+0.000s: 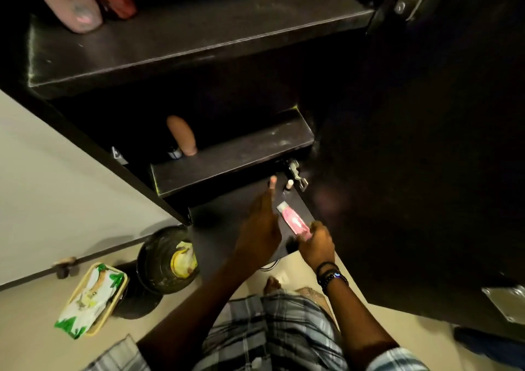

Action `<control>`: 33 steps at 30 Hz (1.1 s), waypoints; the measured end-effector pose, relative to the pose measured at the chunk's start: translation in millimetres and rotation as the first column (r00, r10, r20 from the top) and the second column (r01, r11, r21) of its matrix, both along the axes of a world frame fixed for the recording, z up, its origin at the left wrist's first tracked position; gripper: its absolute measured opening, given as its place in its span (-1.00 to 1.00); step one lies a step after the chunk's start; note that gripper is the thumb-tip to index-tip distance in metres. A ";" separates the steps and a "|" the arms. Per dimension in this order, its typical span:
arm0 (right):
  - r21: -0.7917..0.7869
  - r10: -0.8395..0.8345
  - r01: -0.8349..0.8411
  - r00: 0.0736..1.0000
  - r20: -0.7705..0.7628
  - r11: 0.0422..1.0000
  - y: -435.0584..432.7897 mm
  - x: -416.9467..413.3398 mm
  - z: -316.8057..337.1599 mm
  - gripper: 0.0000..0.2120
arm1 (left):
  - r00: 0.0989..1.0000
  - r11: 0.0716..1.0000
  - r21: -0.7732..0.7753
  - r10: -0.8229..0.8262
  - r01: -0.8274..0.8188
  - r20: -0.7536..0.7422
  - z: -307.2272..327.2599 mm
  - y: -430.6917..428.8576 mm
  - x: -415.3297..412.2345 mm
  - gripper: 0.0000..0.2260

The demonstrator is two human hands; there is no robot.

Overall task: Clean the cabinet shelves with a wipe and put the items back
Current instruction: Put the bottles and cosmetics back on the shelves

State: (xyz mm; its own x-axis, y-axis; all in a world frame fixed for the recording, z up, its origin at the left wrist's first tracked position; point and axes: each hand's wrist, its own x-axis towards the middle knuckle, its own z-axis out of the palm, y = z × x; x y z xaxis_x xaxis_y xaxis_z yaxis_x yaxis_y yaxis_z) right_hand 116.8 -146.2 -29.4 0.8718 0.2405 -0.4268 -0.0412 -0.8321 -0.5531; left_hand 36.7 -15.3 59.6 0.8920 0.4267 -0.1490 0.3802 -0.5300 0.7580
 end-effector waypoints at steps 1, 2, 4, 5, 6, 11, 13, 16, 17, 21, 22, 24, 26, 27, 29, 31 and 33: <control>-0.048 0.039 -0.040 0.999 -0.017 0.998 -5.1 -0.7 -10.1 -0.66 | 0.997 1.000 0.001 0.002 -0.002 -0.073 -9.3 0.1 0.8 -0.47; -0.087 0.083 -0.085 0.996 -0.024 0.993 -8.6 -0.3 -19.5 -0.65 | 0.991 1.000 0.007 0.001 0.000 -0.135 -18.9 -0.2 2.2 -0.46; -0.121 0.159 -0.161 0.987 -0.026 0.980 -9.3 4.8 -33.9 -0.61 | 0.979 1.000 -0.019 0.019 -0.024 -0.203 -32.5 -2.6 5.4 -0.47; -0.128 0.190 -0.190 0.982 -0.016 0.973 -7.8 9.0 -39.5 -0.61 | 0.974 0.998 -0.039 0.033 -0.042 -0.222 -37.1 -3.7 7.5 -0.47; -0.142 0.214 -0.213 0.977 -0.008 0.967 -6.0 14.0 -46.0 -0.61 | 0.971 0.997 -0.055 0.045 -0.059 -0.234 -41.7 -4.5 9.9 -0.48; -0.207 0.266 -0.261 0.964 -0.004 0.943 2.1 35.5 -74.5 -0.64 | 0.959 0.991 -0.053 0.102 -0.120 -0.266 -65.9 3.7 17.1 -0.53; -0.153 0.244 -0.252 0.967 -0.067 0.956 5.9 43.1 -75.1 -0.72 | 0.948 0.986 -0.026 0.151 -0.165 -0.279 -66.5 10.3 13.4 -0.54; 0.036 0.275 -0.273 0.941 -0.195 0.961 11.9 51.0 -66.5 -0.87 | 0.938 0.971 -0.036 0.218 -0.236 -0.270 -65.7 17.0 6.8 -0.62; 0.118 0.298 -0.278 0.931 -0.212 0.953 13.3 53.5 -57.6 -0.85 | 0.936 0.958 -0.037 0.270 -0.286 -0.225 -62.1 18.8 4.9 -0.66; 0.418 0.447 -0.327 0.864 -0.232 0.848 17.3 54.2 1.8 -0.83 | 0.892 0.894 -0.021 0.448 -0.448 0.055 -39.7 27.0 0.8 -0.76; 0.471 0.492 -0.349 0.842 -0.221 0.810 19.3 53.6 19.1 -0.85 | 0.871 0.878 -0.012 0.476 -0.478 0.121 -32.0 29.0 0.1 -0.80; 0.548 0.571 -0.391 0.795 -0.205 0.740 24.7 54.4 44.7 -0.92 | 0.817 0.848 -0.059 0.523 -0.526 0.242 -13.4 31.6 -0.7 -0.84; 0.601 0.626 -0.435 0.767 -0.144 0.671 35.6 55.3 68.3 -0.93 | 0.752 0.823 -0.157 0.565 -0.547 0.339 5.9 33.5 -2.2 -0.85; 0.616 0.631 -0.450 0.769 -0.099 0.646 43.0 55.8 77.9 -0.92 | 0.724 0.812 -0.200 0.580 -0.548 0.373 14.0 35.2 -2.9 -0.85; 0.659 0.607 -0.442 0.794 -0.027 0.608 62.5 55.5 93.7 -0.86 | 0.686 0.795 -0.241 0.604 -0.557 0.407 23.7 41.6 -3.4 -0.82; 0.698 0.559 -0.377 0.828 -0.040 0.609 86.0 52.1 104.9 -0.82 | 0.670 0.779 -0.229 0.621 -0.583 0.406 24.0 49.2 -5.3 -0.81; 0.731 0.503 -0.270 0.857 -0.113 0.626 109.0 45.9 110.8 -0.83 | 0.666 0.773 -0.212 0.626 -0.598 0.405 21.0 53.8 -8.4 -0.81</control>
State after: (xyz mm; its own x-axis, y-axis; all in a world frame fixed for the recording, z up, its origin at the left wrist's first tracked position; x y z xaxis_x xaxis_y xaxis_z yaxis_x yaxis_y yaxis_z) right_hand 162.7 -37.2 81.5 0.4950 0.8431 -0.2101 -0.0529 -0.2121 -0.9758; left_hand 28.3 38.5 80.6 0.4053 0.9037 0.1381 0.2325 -0.2480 0.9404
